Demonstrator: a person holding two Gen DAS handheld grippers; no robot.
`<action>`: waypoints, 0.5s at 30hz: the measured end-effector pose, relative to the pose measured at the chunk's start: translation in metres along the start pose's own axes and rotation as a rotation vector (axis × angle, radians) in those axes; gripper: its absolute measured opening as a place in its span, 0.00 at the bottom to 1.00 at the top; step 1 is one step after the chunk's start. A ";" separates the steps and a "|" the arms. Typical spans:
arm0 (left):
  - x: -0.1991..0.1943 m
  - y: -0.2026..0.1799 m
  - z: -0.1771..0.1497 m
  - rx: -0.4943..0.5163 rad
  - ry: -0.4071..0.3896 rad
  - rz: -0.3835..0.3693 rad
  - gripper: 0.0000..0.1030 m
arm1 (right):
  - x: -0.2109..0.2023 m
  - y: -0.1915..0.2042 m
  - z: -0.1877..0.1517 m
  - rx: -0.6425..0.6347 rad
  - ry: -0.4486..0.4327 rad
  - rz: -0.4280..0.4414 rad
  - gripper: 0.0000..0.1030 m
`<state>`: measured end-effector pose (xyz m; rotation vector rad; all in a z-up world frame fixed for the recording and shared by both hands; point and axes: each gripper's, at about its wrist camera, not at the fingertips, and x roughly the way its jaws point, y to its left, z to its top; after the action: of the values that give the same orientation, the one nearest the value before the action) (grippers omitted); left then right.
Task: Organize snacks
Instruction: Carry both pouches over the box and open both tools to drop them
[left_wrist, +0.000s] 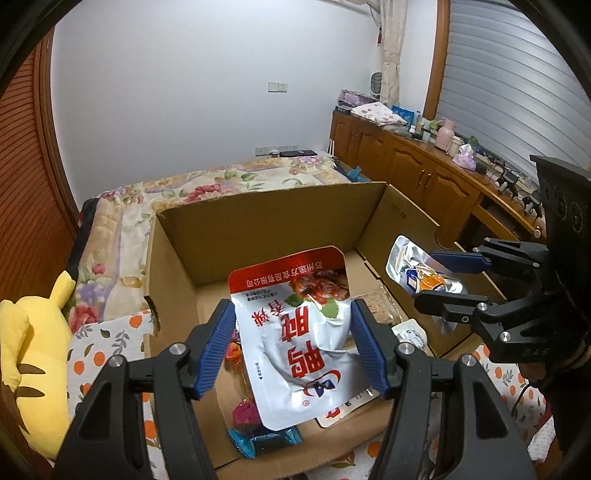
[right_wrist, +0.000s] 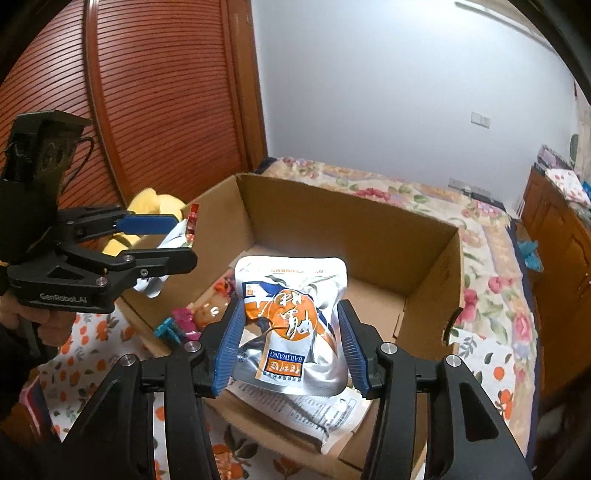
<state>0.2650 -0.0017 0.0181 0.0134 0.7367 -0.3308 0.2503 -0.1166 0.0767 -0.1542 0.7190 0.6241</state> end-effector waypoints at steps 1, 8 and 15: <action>0.002 0.000 0.000 -0.003 0.001 -0.001 0.61 | 0.002 -0.002 0.000 0.003 0.002 -0.001 0.51; 0.005 0.006 -0.001 -0.025 -0.006 -0.002 0.62 | 0.015 -0.006 -0.003 0.021 0.023 -0.006 0.55; 0.001 0.005 0.000 -0.030 -0.015 0.001 0.62 | 0.018 -0.008 -0.006 0.038 0.023 -0.023 0.55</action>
<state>0.2673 0.0027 0.0174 -0.0167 0.7269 -0.3188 0.2619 -0.1161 0.0602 -0.1353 0.7501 0.5870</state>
